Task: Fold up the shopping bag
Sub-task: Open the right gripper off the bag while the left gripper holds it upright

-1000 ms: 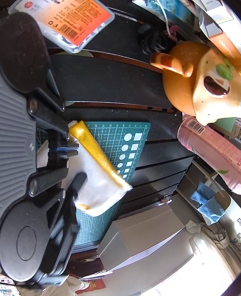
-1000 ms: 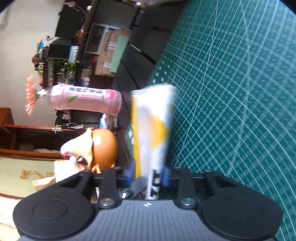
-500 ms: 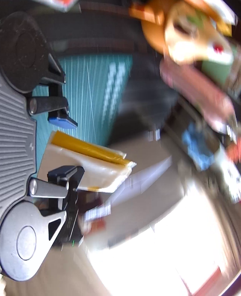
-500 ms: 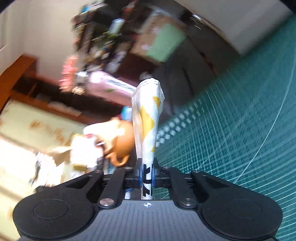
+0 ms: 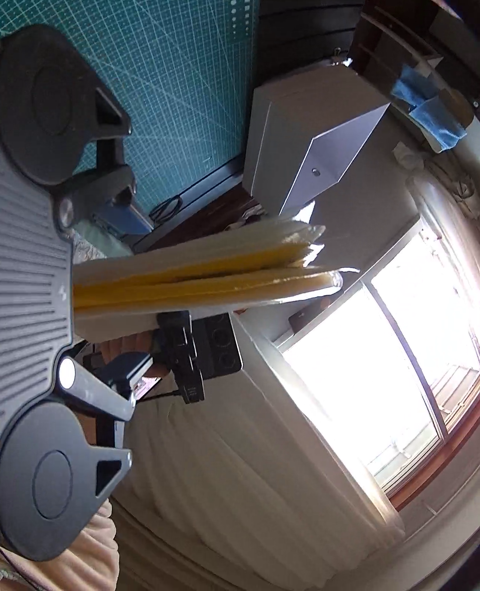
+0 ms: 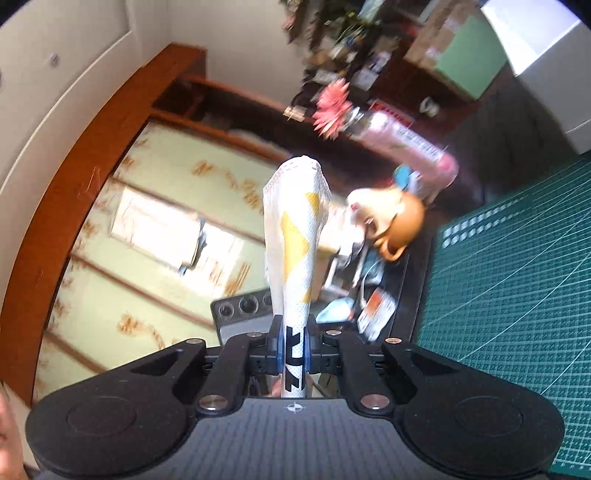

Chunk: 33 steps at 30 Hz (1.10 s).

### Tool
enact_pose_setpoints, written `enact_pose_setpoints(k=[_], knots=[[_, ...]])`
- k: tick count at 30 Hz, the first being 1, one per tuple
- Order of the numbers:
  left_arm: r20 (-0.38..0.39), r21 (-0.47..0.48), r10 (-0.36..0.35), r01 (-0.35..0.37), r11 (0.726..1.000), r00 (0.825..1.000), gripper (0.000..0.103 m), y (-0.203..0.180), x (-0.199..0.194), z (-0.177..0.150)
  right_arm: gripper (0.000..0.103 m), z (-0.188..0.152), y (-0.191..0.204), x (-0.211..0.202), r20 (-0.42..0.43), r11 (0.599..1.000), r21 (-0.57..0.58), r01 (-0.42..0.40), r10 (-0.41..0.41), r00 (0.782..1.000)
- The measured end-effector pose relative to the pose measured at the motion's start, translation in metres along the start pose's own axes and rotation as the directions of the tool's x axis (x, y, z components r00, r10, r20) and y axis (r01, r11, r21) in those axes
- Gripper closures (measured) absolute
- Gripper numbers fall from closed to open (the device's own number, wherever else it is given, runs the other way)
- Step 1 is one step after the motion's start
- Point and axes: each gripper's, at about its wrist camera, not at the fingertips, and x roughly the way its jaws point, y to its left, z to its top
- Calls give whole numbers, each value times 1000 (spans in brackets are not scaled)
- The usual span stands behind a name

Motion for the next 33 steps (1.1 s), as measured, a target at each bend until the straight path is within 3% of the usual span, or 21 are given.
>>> enact_pose_setpoints(k=[2,4,9,10,13,14,16,18,22,33], knots=[[-15,6,-21,21,1000,1000,75,-3,2,-1,93,-5,3,1,-27,1000,-12,-13,13,1000],[-35,17,-28,28,999,999,85,-6,7,-2,93,-7,8,-2,-40,999,-19,-28,28,999],[-44,25,-52,53,998,998,91,-10,15,-4,85,-8,16,-13,-54,997,-62,-52,49,997],[-46,31,-51,52,998,998,91,-13,16,-4,79,-8,18,-16,-49,996,-78,-53,49,998],[-77,31,-57,59,998,995,91,-14,24,-7,45,-6,25,-28,37,988,-154,-21,27,999],[-82,27,-52,55,998,995,91,-14,26,-8,45,-3,25,-29,53,988,-154,-26,35,998],[-92,19,-45,47,999,995,91,-14,29,-10,48,2,26,-30,78,987,-156,-35,47,996],[-88,12,-48,49,999,995,89,-13,29,-9,76,8,27,-24,36,982,-190,-19,26,999],[-26,16,-21,21,1000,999,78,-11,25,-7,89,12,20,-19,52,983,-181,-38,48,997],[-3,-35,-73,73,997,997,77,-12,21,-5,90,5,10,-7,-35,976,-131,-173,170,985]])
